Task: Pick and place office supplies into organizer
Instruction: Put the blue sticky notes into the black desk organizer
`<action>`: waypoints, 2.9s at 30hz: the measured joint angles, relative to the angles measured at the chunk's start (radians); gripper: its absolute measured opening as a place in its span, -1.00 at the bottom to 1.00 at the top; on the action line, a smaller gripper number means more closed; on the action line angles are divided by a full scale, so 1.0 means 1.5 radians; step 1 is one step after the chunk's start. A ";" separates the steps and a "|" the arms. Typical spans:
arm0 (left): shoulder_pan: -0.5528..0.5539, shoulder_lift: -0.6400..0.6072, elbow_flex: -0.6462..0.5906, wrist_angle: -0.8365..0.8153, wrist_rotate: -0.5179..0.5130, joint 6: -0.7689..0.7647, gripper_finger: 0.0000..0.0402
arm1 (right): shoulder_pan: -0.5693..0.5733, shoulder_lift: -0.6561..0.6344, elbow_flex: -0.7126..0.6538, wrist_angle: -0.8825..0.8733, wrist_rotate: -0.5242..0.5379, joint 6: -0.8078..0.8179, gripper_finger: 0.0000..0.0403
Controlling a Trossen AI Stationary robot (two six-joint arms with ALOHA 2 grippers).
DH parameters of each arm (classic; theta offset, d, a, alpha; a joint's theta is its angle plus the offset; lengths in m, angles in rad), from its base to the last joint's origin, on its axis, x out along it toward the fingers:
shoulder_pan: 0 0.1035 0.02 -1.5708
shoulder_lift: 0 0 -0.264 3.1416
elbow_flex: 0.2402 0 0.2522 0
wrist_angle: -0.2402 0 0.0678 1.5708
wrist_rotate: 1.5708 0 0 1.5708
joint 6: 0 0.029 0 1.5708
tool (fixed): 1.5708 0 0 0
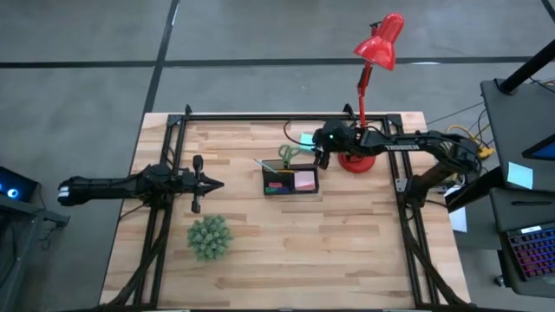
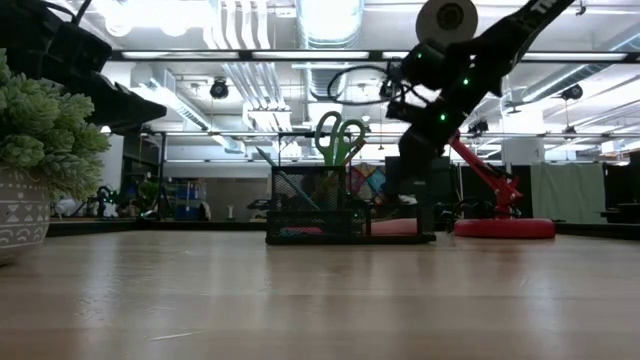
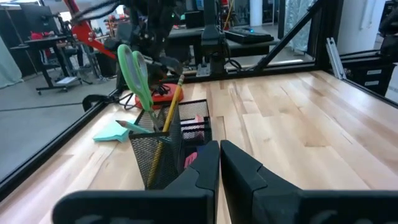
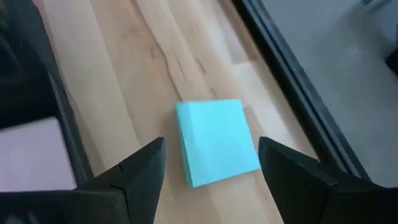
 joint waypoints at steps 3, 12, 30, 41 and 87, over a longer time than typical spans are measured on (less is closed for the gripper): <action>0.000 0.000 0.000 -0.001 0.000 0.000 -1.00 | -0.003 0.028 0.000 0.000 0.000 -0.024 0.22; 0.000 0.000 0.000 0.000 0.000 0.000 -1.00 | -0.020 0.110 0.055 -0.021 -0.065 -0.067 0.20; 0.000 0.003 0.000 -0.002 0.000 0.000 -1.00 | -0.060 0.209 0.165 -0.181 -0.081 -0.165 0.16; 0.000 0.008 0.000 -0.004 0.000 0.000 -1.00 | -0.062 0.239 0.172 -0.176 -0.046 -0.206 0.16; 0.000 0.015 0.000 -0.002 0.000 0.000 -1.00 | -0.079 0.238 0.162 -0.170 -0.082 -0.200 -0.96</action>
